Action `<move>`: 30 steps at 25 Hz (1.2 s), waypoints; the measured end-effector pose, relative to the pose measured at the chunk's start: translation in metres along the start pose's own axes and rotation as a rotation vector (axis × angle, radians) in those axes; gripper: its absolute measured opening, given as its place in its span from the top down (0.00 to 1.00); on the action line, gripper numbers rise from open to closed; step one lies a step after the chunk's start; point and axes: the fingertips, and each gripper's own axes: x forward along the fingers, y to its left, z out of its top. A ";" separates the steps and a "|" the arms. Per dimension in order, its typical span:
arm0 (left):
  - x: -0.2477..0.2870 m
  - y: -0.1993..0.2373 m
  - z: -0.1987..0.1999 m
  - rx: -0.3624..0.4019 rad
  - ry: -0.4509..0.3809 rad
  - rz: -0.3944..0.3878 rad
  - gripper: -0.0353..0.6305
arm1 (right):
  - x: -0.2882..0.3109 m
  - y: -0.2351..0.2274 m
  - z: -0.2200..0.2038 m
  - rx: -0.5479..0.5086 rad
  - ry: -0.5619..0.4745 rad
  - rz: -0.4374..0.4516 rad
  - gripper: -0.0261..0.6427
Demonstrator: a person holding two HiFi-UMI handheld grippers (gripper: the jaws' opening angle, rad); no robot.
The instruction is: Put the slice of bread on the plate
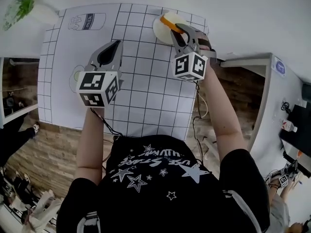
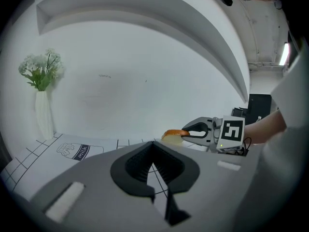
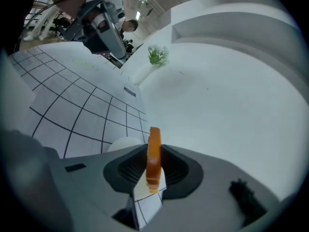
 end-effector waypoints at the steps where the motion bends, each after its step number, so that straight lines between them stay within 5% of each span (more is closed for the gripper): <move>1: 0.000 0.000 -0.001 -0.004 0.001 0.001 0.93 | 0.001 0.004 0.001 -0.011 -0.001 0.009 0.82; 20: -0.022 -0.012 -0.020 -0.050 0.021 0.004 0.93 | 0.007 0.070 -0.004 0.139 0.041 0.284 0.78; 30: -0.043 0.001 -0.011 -0.052 -0.009 0.057 0.93 | -0.003 0.070 0.000 0.255 0.038 0.292 0.78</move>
